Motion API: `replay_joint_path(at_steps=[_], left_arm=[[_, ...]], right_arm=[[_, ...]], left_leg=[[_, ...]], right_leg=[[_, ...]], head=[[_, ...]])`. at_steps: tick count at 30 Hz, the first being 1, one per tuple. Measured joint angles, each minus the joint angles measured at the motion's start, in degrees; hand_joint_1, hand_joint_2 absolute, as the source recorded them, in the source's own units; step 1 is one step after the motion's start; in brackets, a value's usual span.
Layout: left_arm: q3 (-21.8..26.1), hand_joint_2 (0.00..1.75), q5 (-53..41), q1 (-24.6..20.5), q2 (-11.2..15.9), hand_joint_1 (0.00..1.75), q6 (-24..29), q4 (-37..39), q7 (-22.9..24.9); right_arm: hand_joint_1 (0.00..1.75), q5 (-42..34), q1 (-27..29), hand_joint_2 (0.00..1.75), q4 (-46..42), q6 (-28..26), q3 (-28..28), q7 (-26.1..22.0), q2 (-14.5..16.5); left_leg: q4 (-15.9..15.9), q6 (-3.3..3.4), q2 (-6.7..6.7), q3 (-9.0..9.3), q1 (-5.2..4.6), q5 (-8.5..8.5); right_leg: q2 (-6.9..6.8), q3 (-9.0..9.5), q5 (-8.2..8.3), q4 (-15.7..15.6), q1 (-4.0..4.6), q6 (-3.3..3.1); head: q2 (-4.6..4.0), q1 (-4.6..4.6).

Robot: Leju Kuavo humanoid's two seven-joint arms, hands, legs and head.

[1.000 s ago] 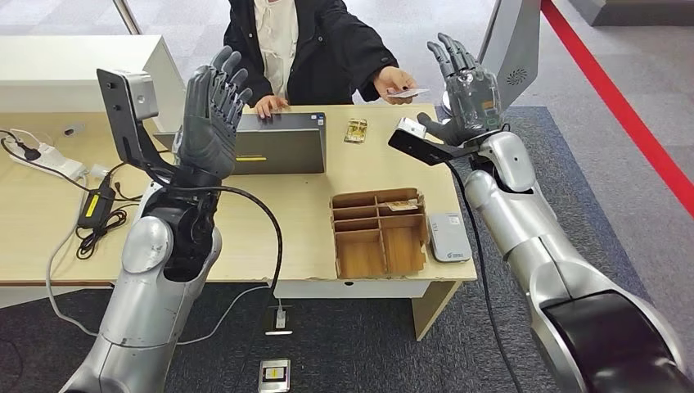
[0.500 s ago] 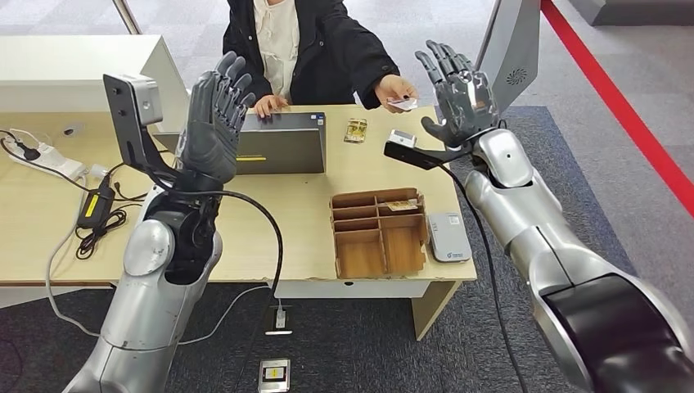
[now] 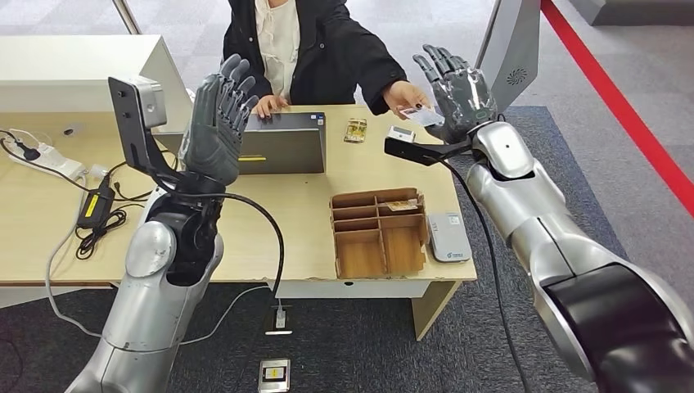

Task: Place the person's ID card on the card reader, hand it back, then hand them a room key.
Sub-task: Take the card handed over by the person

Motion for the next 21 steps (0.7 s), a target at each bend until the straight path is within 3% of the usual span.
replay_joint_path(at_steps=[10,14,21], left_arm=[[0.0,0.0,-0.1,0.0,-0.6,0.0,-0.3,0.2,0.0],[0.0,0.0,-0.2,0.0,-0.7,0.0,-0.3,0.2,0.2],[0.0,0.0,-0.2,0.1,-0.8,0.0,-0.3,0.2,0.2]], right_arm=[[0.01,0.4,-1.5,1.75,1.9,2.1,0.8,0.0,1.1],[1.61,0.1,-1.6,1.75,2.5,2.5,1.0,0.0,1.5],[1.75,-0.1,-1.7,1.75,3.2,2.7,1.3,0.0,1.8]], left_leg=[[0.0,0.0,0.01,0.0,0.0,0.0],[0.0,0.0,0.01,0.0,0.0,0.0],[0.0,0.0,0.01,0.0,0.0,0.0]], right_leg=[[0.0,0.0,0.0,0.0,0.0,0.0],[0.0,0.0,0.0,0.0,0.0,0.0],[0.0,0.0,0.0,0.0,0.0,0.0]], head=[[0.0,0.01],[0.0,0.01],[0.0,0.01]])
